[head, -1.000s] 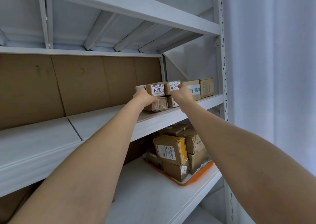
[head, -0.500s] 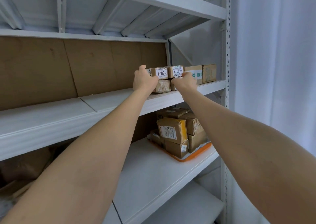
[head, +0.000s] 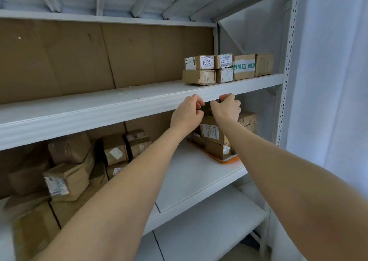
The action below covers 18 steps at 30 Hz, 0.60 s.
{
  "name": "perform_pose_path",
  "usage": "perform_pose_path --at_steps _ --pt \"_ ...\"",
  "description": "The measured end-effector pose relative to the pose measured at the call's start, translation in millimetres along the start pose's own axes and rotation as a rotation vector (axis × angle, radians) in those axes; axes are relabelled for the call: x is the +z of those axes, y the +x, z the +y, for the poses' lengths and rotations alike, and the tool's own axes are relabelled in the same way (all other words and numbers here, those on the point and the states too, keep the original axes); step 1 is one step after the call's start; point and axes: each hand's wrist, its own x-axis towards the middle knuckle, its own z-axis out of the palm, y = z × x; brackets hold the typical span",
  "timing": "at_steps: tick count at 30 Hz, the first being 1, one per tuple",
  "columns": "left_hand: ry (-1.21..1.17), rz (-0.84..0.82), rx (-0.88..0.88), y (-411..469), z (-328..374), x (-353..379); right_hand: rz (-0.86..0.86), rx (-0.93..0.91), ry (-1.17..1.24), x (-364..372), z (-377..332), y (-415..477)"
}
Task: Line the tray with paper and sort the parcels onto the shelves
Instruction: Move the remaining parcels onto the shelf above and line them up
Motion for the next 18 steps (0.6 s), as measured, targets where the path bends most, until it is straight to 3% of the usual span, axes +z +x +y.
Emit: perform_pose_path --at_steps 3,9,18 --pt "0.033 -0.106 -0.083 -24 -25 6 -0.072 -0.019 -0.022 10 17 -16" --pt "0.144 -0.447 -0.422 -56 -82 2 -0.201 0.014 -0.084 46 39 -44" --pt "0.222 -0.419 -0.605 -80 -173 -47 -0.404 0.084 -0.185 126 55 -78"
